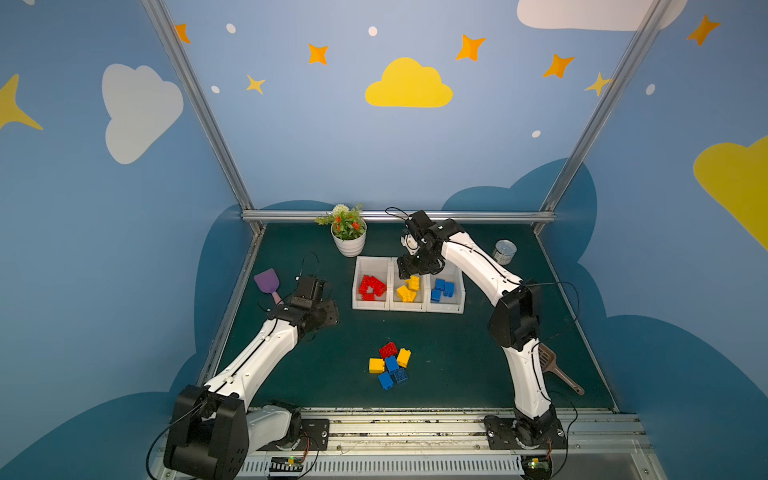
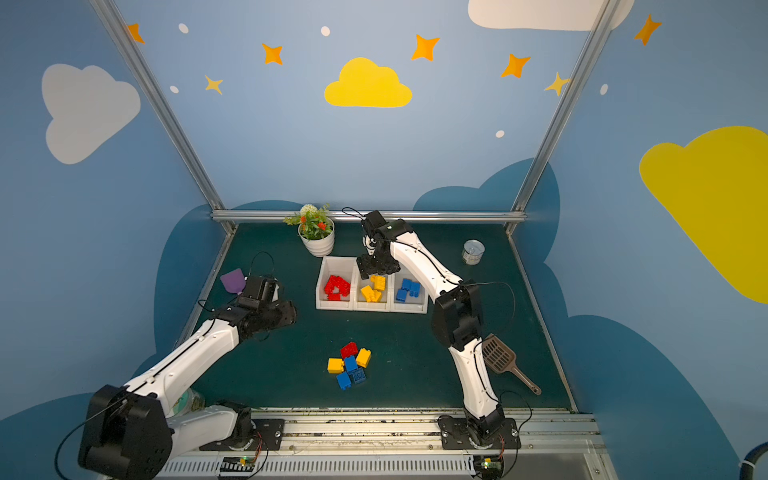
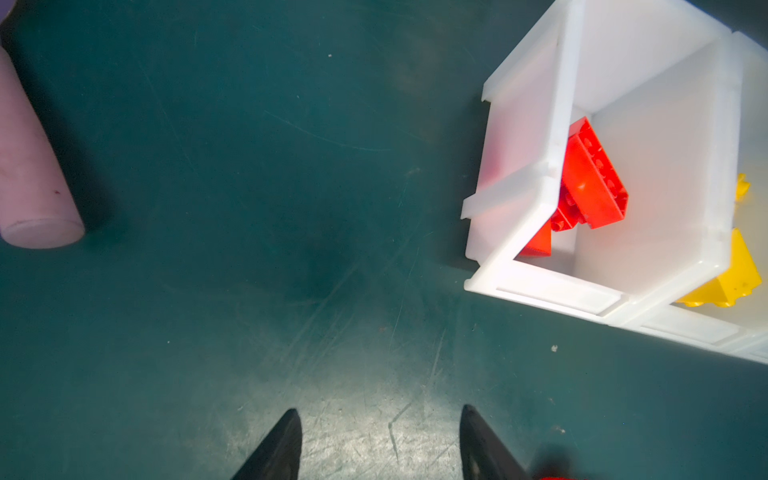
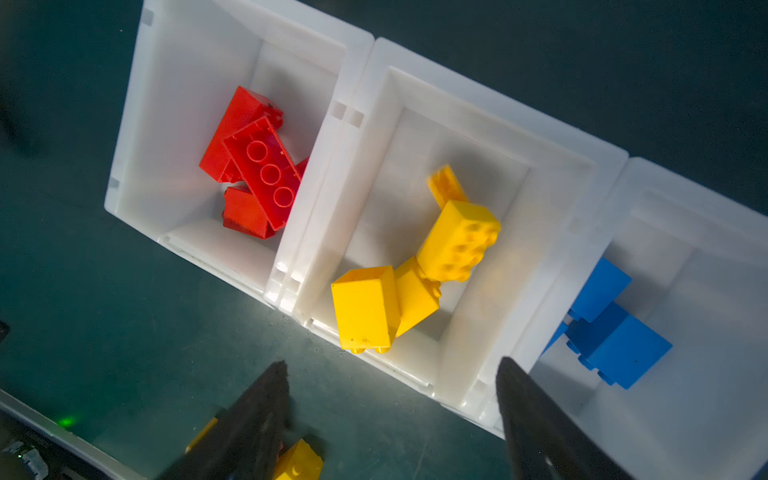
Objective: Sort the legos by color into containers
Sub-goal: 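Carry the yellow brick into the middle compartment and release it with the right gripper, then reach the left gripper to the pile and grasp a red brick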
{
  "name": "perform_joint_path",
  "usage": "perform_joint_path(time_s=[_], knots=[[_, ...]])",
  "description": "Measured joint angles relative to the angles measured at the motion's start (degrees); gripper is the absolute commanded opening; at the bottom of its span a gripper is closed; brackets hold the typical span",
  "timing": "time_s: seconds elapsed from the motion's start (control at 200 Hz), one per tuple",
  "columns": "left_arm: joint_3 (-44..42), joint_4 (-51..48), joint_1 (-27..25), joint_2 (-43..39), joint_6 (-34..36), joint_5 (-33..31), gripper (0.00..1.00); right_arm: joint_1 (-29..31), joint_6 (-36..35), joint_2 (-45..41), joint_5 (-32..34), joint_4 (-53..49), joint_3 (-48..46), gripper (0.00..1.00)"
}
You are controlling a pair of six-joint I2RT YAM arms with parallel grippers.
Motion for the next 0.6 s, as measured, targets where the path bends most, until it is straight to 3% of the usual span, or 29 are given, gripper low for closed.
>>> perform_joint_path(time_s=[0.601], knots=[[-0.1,0.0,-0.3,-0.4,0.1,1.0,0.62,-0.3,0.0,-0.2,-0.2,0.4,-1.7,0.8]])
